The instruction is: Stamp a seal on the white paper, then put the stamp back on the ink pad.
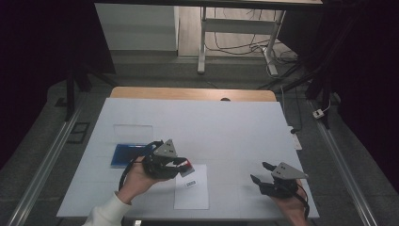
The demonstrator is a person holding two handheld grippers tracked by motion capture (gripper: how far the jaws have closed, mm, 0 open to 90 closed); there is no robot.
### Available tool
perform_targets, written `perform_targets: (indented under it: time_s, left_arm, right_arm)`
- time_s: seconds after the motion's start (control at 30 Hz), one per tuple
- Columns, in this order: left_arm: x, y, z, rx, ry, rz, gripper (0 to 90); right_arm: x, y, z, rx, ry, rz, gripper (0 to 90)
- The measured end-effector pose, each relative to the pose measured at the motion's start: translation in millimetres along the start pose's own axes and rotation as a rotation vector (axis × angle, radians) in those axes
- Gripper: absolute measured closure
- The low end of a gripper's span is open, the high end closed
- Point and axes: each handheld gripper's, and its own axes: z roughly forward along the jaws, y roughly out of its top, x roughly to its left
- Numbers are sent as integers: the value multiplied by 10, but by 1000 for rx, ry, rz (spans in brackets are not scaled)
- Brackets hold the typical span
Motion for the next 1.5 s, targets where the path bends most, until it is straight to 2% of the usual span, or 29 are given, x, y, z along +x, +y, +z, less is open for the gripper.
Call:
perform_targets:
  time_s: [0.27, 0.53, 0.9, 1.5]
  left_arm:
    - [74, -26, -88, -24, 14, -21, 703]
    - [167, -78, -198, -35, 52, -47, 703]
    - [364, -213, -327, -20, 123, -100, 703]
    - [648, -444, -542, -11, 213, -184, 704]
  right_arm:
    - [-6, -3, 3, 3, -3, 2, 325]
    - [-1, 1, -3, 2, -3, -1, 325]
    - [-4, -4, -3, 1, -4, -1, 325]
    - [-8, -3, -10, -1, -9, -4, 325]
